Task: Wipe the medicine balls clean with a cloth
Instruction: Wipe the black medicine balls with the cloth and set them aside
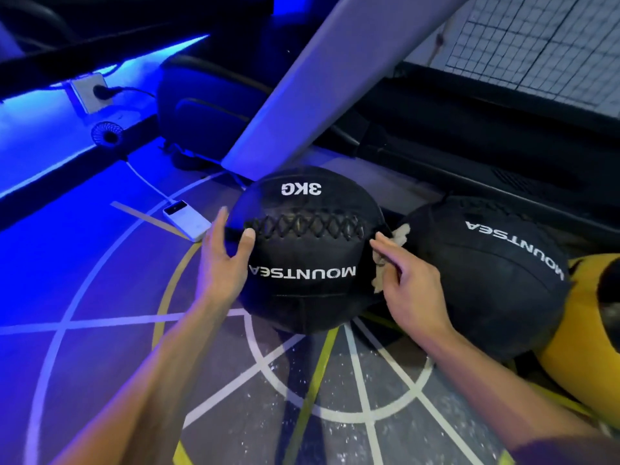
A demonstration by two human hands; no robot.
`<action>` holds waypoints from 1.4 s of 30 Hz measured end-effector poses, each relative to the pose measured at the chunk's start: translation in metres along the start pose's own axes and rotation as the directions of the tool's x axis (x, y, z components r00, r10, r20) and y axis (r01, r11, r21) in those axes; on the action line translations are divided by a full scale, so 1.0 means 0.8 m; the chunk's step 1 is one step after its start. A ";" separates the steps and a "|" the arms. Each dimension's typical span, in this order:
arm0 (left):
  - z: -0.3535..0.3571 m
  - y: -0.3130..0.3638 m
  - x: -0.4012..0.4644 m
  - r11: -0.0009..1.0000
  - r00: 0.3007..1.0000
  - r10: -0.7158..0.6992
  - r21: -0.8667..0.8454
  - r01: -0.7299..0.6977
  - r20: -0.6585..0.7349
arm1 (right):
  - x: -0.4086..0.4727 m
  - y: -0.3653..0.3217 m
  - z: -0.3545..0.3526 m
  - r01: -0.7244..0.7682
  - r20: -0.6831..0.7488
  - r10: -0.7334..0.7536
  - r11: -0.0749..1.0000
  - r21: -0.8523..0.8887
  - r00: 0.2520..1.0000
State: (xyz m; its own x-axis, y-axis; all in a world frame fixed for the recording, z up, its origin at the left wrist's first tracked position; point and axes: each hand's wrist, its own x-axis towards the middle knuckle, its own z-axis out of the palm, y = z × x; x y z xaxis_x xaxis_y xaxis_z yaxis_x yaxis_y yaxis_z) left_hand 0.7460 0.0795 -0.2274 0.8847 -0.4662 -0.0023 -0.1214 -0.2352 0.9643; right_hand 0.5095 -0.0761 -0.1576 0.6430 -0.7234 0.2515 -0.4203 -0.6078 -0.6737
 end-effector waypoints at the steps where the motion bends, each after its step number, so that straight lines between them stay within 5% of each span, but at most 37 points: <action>1: -0.001 0.005 -0.007 0.996 0.996 -0.080 -0.032 0.078 -0.048 | -0.004 0.000 -0.008 -0.025 0.002 0.025 1.000 -0.005 1.000; 5: -0.007 -0.008 -0.031 0.898 0.937 -0.349 -0.286 0.334 0.000 | -0.018 0.008 -0.025 -0.185 0.018 0.185 0.983 0.005 0.983; 17: -0.033 -0.016 -0.044 0.911 0.949 -0.301 -0.266 0.316 0.095 | -0.031 0.002 -0.008 -0.406 0.018 0.412 0.887 0.220 0.911; 22: -0.055 0.009 -0.080 0.994 0.994 0.079 0.077 -0.073 -0.070 | -0.050 -0.006 -0.017 -0.528 0.126 0.531 0.730 0.435 0.838; 25: -0.047 0.058 -0.115 0.966 0.966 0.250 0.054 -0.254 0.072 | -0.066 -0.027 -0.051 -0.572 0.232 0.553 0.587 0.573 0.800; 27: -0.030 0.097 -0.140 0.957 0.909 0.281 -0.013 -0.291 0.309 | -0.078 -0.045 -0.080 -0.567 0.270 0.534 0.534 0.628 0.801; 31: -0.004 0.178 -0.180 0.948 0.661 0.248 -0.036 -0.317 0.708 | -0.107 -0.083 -0.146 -0.518 0.261 0.499 0.491 0.701 0.826; 37: -0.002 0.305 -0.243 0.981 0.488 0.044 -0.130 0.144 0.872 | -0.166 -0.157 -0.269 -0.403 0.241 0.344 0.550 0.731 0.908; 39: -0.006 0.339 -0.267 0.988 0.412 0.090 -0.135 0.080 0.907 | -0.191 -0.180 -0.307 -0.375 0.234 0.302 0.598 0.709 0.924; 42: -0.010 0.394 -0.300 0.980 0.409 0.183 -0.197 -0.008 0.894 | -0.230 -0.215 -0.366 -0.354 0.201 0.302 0.631 0.691 0.932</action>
State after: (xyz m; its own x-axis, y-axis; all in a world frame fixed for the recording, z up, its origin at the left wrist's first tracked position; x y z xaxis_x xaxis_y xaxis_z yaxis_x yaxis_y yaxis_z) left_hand 0.4993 0.1242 0.0790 -0.0627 -0.9962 -0.0608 -0.0378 -0.0585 0.9976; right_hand 0.2758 0.0657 0.1157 0.6009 -0.7919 -0.1092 -0.0502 0.0989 -0.9938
